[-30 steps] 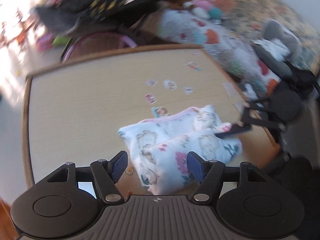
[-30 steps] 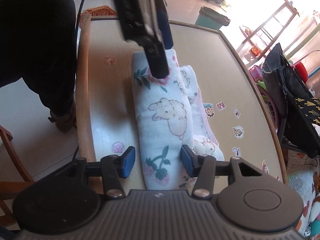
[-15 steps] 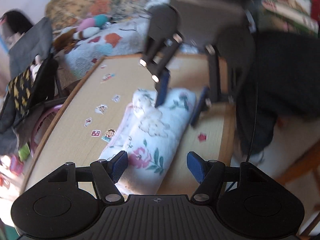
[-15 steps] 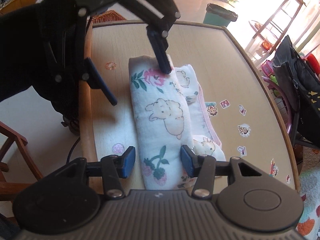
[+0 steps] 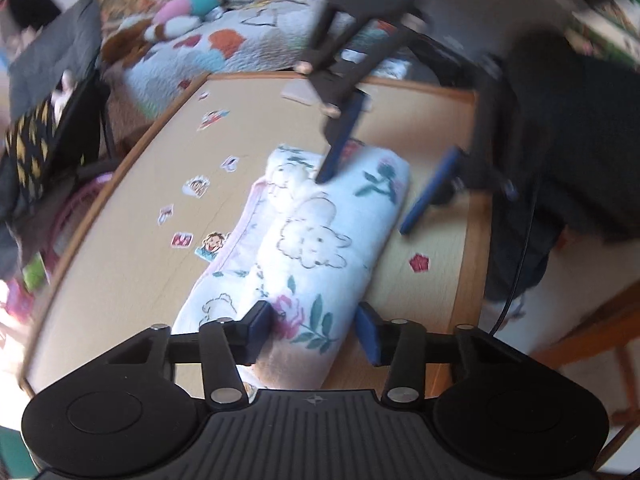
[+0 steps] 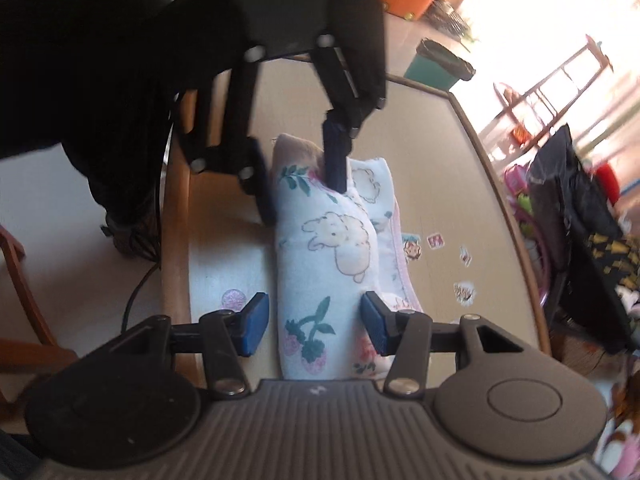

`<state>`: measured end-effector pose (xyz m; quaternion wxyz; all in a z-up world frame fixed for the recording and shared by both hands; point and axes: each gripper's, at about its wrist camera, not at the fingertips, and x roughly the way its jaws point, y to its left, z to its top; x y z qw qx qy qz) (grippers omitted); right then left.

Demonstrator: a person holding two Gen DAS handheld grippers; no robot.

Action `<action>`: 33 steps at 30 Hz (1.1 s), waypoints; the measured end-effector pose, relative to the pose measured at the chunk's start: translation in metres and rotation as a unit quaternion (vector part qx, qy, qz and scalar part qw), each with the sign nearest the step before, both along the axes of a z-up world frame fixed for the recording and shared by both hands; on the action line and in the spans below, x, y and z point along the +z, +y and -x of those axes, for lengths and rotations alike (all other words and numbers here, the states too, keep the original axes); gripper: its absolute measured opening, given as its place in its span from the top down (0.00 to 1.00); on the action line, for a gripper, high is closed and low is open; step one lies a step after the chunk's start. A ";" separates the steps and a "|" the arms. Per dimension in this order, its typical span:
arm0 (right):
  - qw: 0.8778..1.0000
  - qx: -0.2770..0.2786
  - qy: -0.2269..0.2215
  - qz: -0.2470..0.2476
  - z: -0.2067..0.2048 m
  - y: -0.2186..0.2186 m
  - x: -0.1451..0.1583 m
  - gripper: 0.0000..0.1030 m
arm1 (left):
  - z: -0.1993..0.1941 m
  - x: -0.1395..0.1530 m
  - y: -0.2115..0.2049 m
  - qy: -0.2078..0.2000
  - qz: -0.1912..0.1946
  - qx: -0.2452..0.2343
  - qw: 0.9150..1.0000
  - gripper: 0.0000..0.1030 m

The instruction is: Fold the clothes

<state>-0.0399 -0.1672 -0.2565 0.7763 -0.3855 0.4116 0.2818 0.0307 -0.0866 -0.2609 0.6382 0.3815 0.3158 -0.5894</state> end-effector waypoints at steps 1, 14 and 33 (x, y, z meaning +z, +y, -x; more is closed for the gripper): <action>1.000 0.005 -0.003 0.014 -0.001 0.003 -0.003 0.51 | -0.003 0.002 0.001 0.010 0.001 0.005 1.000 0.57; 0.992 -0.063 0.090 -0.062 -0.042 -0.020 0.009 0.68 | 0.005 0.004 0.025 0.029 0.014 0.017 0.999 0.57; 0.932 -0.128 0.250 -0.227 -0.075 -0.071 0.018 0.64 | -0.003 0.023 0.040 0.102 -0.013 0.045 0.994 0.63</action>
